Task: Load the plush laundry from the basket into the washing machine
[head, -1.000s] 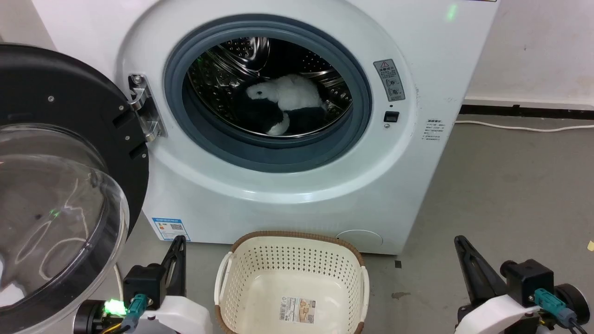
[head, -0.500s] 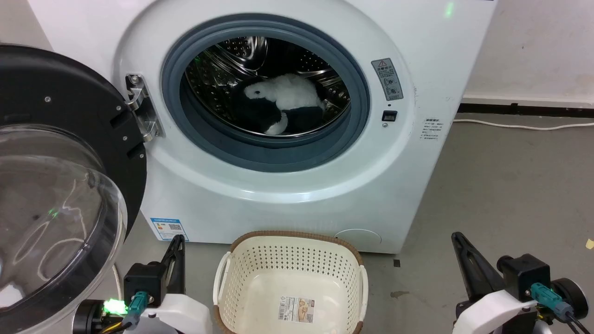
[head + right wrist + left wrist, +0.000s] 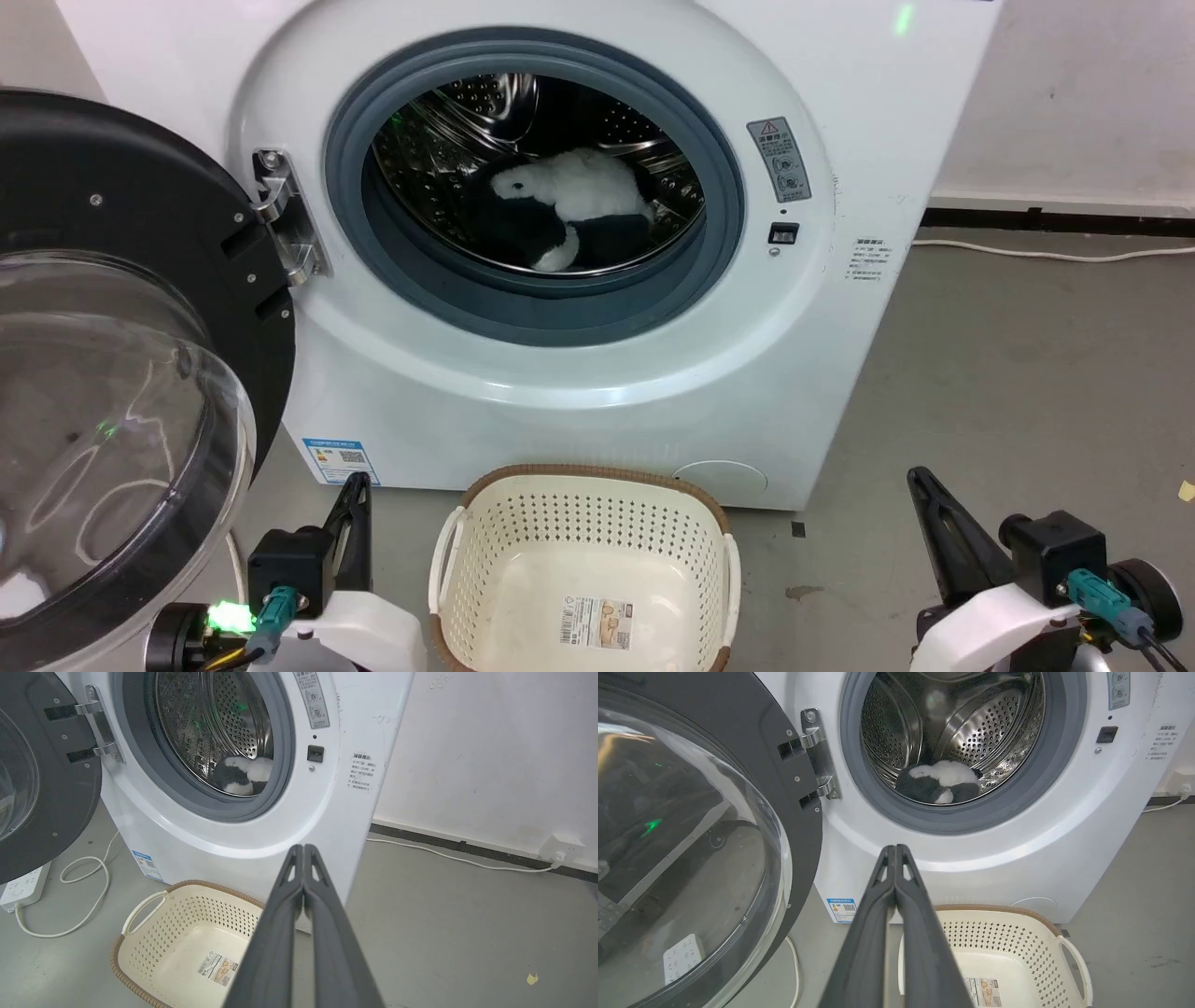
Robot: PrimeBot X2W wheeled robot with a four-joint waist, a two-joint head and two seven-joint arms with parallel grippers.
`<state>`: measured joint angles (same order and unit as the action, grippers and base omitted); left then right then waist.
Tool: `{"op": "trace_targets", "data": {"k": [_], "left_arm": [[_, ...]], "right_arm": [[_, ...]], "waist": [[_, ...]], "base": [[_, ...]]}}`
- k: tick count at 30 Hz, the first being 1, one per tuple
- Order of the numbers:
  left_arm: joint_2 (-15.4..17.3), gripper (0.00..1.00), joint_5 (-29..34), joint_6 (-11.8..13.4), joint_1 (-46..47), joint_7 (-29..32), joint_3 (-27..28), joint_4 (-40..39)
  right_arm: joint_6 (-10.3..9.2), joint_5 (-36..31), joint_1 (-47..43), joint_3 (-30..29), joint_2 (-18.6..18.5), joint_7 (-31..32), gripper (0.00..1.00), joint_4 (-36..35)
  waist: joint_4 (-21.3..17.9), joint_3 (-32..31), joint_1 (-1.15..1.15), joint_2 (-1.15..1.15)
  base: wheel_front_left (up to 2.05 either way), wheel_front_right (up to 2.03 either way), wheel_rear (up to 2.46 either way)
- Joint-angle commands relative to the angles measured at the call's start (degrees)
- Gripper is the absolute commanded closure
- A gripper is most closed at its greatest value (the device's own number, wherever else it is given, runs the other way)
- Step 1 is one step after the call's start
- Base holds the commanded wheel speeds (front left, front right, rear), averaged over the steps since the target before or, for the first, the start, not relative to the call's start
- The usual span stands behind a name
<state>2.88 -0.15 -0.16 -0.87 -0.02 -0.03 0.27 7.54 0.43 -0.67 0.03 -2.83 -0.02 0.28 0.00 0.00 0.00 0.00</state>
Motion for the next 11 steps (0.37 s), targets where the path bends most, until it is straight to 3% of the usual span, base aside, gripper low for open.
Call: {"op": "trace_targets", "data": {"k": [1, 11], "left_arm": [[-0.01, 1.0, 0.15, 0.16, 0.87, 0.02, 0.03, -0.27], [-0.01, 1.0, 0.15, 0.16, 0.87, 0.02, 0.03, -0.27]], "right_arm": [[-0.05, -0.43, 0.67, -0.03, -0.05, 0.02, 1.0, -0.28], [-0.05, -0.43, 0.67, -0.03, -0.05, 0.02, 1.0, -0.28]], "waist": [[0.0, 0.0, 0.0, 0.0], [0.0, 0.0, 0.0, 0.0]], "base": [[0.0, 0.0, 0.0], [0.0, 0.0, 0.0]]}}
